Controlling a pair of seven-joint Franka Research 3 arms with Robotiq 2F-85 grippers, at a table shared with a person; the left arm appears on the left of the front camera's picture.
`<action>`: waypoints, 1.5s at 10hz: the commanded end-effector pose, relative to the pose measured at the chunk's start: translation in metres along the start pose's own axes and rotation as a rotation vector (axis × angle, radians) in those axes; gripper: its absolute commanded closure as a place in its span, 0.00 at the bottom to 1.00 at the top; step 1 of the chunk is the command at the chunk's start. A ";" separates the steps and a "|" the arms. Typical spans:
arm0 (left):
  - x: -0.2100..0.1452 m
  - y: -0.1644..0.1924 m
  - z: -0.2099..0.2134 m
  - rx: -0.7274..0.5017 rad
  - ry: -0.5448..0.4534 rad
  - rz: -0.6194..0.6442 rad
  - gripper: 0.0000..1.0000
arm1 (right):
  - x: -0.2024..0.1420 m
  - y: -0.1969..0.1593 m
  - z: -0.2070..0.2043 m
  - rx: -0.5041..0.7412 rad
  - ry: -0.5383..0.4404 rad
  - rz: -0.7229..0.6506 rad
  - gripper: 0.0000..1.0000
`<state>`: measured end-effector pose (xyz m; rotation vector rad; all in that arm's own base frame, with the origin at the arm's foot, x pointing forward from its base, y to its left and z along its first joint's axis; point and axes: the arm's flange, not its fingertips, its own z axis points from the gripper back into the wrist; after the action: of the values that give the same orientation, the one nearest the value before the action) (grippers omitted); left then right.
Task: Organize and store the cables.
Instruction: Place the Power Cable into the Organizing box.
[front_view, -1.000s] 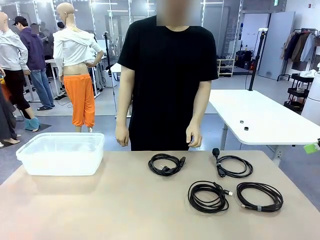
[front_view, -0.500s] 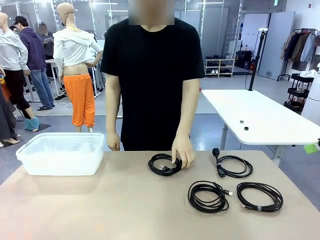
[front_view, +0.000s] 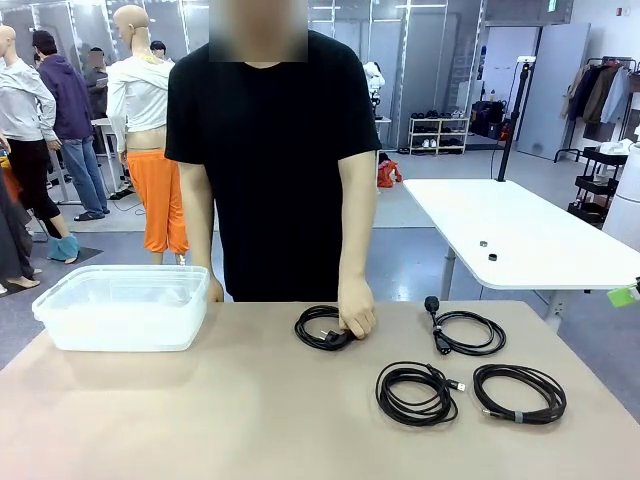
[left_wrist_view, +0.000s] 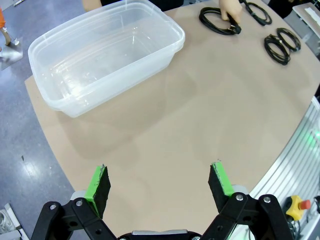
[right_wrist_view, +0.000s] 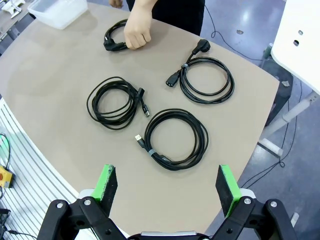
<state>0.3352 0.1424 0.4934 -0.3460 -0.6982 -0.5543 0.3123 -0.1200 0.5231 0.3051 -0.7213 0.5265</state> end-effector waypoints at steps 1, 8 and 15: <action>0.000 0.001 0.000 -0.011 -0.005 -0.009 0.00 | -0.001 -0.001 0.001 0.002 -0.004 0.011 0.00; 0.000 0.001 0.000 -0.011 -0.005 -0.009 0.00 | -0.001 -0.001 0.001 0.002 -0.004 0.011 0.00; 0.000 0.001 0.000 -0.011 -0.005 -0.009 0.00 | -0.001 -0.001 0.001 0.002 -0.004 0.011 0.00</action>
<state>0.3353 0.1419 0.4936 -0.3451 -0.6979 -0.5553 0.3123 -0.1199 0.5231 0.3049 -0.7213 0.5266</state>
